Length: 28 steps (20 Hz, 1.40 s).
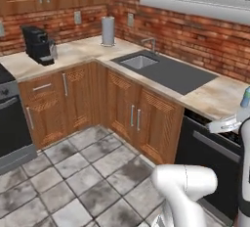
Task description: Place the drinks on the dining counter in a tight cluster.
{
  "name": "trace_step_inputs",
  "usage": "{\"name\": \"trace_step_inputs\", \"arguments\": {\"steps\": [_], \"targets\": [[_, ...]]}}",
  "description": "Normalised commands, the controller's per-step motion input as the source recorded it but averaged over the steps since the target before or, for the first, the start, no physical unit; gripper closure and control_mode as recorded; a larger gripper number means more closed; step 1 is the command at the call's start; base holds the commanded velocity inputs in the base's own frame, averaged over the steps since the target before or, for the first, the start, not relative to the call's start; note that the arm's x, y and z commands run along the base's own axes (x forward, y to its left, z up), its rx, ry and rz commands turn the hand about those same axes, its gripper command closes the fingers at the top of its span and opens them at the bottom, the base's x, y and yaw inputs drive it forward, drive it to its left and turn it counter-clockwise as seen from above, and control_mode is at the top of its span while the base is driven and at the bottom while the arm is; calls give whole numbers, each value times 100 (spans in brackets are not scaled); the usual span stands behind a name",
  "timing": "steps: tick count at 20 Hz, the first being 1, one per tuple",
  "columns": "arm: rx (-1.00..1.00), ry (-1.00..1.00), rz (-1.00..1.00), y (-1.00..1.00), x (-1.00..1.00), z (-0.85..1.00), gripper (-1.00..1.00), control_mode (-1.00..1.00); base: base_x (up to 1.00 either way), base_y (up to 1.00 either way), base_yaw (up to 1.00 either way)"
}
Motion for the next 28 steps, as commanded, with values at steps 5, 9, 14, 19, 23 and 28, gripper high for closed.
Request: {"name": "trace_step_inputs", "arguments": {"steps": [5, 9, 14, 19, 23, 28], "targets": [[0, 0, 0, 0, 0, 0, -100, 100, 43, 37, -61], [0, 0, 0, 0, 0, 0, -100, 100, 34, 29, -73], [0, 0, 0, 0, 0, 0, -100, 100, 33, 30, -73], [0, 0, 0, 0, 0, 0, -100, 100, 46, 39, -56], [0, 0, 0, 0, 0, 0, -100, 100, 51, 41, -49], [0, 0, 0, 0, 0, 0, -100, 100, 49, 49, -29]]}}
